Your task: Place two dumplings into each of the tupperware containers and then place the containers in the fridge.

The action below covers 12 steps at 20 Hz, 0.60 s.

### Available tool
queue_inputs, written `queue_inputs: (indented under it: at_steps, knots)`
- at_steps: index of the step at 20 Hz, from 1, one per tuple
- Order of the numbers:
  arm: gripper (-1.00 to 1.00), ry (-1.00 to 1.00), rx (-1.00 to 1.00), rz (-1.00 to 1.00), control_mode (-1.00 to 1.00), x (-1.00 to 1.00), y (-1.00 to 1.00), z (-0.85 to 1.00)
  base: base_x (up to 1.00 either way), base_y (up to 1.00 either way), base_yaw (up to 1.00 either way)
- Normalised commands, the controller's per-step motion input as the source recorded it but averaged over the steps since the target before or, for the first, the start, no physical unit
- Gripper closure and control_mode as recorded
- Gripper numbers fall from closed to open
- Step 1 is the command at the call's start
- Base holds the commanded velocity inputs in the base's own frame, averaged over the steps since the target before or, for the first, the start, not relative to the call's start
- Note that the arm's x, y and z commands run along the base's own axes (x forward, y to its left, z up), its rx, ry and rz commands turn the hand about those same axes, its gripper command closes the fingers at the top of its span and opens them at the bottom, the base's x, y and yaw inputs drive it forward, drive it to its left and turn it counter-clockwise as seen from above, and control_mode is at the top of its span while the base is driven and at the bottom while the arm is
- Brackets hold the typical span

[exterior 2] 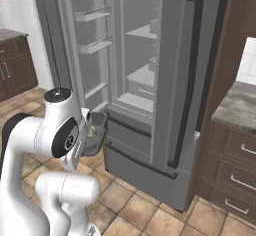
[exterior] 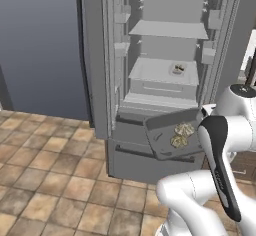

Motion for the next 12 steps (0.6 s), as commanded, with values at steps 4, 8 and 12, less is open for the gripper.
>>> queue_inputs:
  at_steps: [4,8,12]
  knots:
    - [1.0,0.0,0.0,0.0,1.0,0.0,0.0,0.0,0.59,0.05,-0.22]
    - [1.0,0.0,0.0,0.0,1.0,0.0,0.0,0.0,0.62,0.06,-0.23]
    - [1.0,0.0,0.0,0.0,1.0,0.0,0.0,0.0,0.64,0.27,-0.18]
